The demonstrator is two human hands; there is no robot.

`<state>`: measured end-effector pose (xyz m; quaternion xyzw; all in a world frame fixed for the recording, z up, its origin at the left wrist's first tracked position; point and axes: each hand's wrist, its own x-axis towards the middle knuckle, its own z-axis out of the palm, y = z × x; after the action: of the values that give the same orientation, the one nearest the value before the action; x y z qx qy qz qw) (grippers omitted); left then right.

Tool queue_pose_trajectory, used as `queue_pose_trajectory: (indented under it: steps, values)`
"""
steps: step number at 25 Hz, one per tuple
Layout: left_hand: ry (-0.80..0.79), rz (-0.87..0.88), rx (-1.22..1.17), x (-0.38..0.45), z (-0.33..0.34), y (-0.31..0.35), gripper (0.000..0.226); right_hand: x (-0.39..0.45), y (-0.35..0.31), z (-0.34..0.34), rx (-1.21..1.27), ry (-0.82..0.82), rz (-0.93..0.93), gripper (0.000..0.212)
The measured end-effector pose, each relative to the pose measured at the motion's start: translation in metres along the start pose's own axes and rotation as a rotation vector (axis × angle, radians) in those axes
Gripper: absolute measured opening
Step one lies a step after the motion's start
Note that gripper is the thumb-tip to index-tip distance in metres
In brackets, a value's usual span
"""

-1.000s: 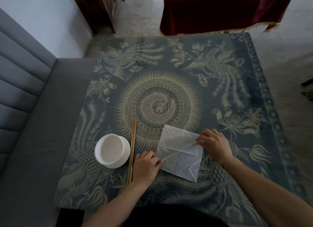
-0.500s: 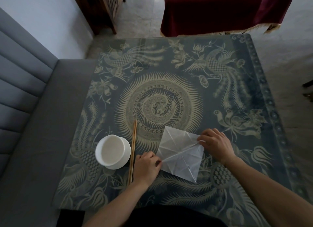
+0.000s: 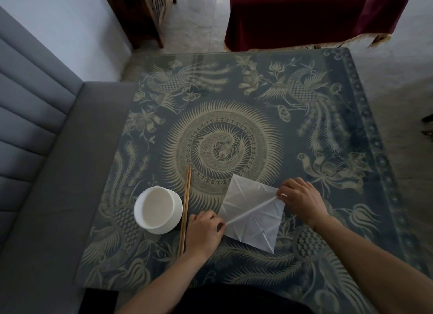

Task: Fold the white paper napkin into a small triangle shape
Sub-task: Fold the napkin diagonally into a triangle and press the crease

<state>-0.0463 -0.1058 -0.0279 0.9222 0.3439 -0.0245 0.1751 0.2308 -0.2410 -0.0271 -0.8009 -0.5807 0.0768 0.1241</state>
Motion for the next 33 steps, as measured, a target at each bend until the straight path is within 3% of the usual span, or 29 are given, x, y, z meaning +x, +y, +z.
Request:
queue_pose_trajectory:
  steps: [8,14,18,25,29,33]
  values:
    - [0.054,-0.018,-0.138,0.01,-0.01,-0.004,0.005,-0.001,-0.006,-0.018,0.075,-0.033,0.065,0.005]
    - [0.009,0.106,-0.337,0.018,-0.034,-0.014,0.006,-0.012,-0.009,-0.049,0.135,-0.072,0.035,0.008]
    - [-0.191,0.096,-0.415,0.019,-0.055,-0.019,0.004,-0.021,-0.005,-0.069,0.256,-0.289,0.167,0.005]
    - [-0.621,0.11,-0.553,0.03,-0.094,-0.023,0.01,-0.024,0.001,-0.102,0.561,-0.716,0.186,0.01]
    - [-0.744,0.099,-0.397,0.057,-0.095,-0.019,0.008,-0.007,0.001,-0.092,0.564,-0.836,0.238,0.012]
    - [-0.717,0.081,-0.082,0.088,-0.08,-0.007,0.002,0.009,0.0,-0.06,0.268,-0.72,0.237,0.009]
